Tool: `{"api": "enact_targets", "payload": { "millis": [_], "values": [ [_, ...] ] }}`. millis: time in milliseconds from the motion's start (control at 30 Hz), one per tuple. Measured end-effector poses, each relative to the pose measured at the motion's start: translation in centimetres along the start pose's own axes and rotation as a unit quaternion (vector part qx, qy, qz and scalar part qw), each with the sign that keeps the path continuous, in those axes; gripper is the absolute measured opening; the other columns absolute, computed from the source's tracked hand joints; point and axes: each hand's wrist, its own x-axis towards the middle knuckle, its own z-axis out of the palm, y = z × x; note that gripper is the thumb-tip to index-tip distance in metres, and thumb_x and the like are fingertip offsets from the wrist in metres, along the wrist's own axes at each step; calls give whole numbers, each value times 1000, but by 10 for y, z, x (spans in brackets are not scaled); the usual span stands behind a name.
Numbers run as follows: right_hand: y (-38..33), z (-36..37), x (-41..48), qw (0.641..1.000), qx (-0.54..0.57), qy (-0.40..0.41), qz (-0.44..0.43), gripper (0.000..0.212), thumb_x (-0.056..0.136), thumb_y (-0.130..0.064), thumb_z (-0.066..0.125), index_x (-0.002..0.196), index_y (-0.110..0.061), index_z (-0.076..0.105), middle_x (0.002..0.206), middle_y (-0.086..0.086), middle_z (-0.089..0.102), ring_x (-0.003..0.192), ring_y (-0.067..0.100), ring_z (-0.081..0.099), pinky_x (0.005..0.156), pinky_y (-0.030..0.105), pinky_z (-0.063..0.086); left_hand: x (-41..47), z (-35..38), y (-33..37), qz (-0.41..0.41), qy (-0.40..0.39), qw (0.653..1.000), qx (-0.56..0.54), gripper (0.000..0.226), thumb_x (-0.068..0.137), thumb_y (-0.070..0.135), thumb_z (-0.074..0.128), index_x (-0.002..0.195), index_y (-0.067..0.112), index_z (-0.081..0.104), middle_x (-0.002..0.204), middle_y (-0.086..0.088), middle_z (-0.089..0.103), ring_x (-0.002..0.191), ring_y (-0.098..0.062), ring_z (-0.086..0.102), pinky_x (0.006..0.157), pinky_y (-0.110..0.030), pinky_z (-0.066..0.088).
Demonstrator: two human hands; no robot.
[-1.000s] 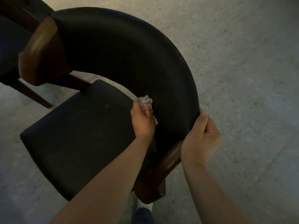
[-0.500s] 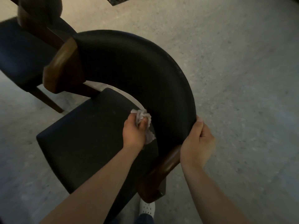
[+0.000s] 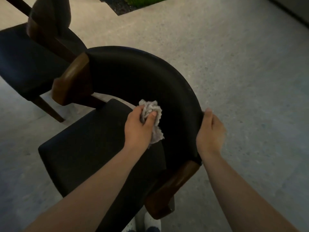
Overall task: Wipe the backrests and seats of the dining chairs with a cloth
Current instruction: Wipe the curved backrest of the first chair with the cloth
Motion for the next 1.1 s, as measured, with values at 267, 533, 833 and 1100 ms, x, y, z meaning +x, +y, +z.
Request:
{"api": "enact_targets", "payload": {
  "millis": [267,533,833,1100],
  "values": [
    [3,0,0,1000,15,4,3,35,99,-26,43,69,-17,57,56,-5,46,51,1,44,46,18,29,21,24,24,66,40,994,74,16,93,37,59,107,27,58,111,7,46,90,4,51,75,2,37],
    [11,-2,1,997,55,-56,-3,32,102,-32,41,74,-24,56,59,-13,50,53,2,46,48,14,33,33,76,44,111,49,986,118,49,94,53,50,137,29,44,122,10,33,107,-2,48,92,-15,44],
    [9,-2,-1,998,56,-39,-11,31,102,-26,39,82,-21,61,63,-10,55,59,-1,52,49,15,36,30,105,48,93,130,978,134,44,92,51,53,128,26,48,122,3,34,113,-17,43,96,-36,46],
    [8,-1,-2,998,50,-36,-20,35,96,-34,33,84,-21,63,63,-11,56,61,1,53,50,16,36,41,111,43,105,171,967,159,44,84,50,66,110,19,48,110,3,40,97,-17,50,84,-41,51]
  ]
}}
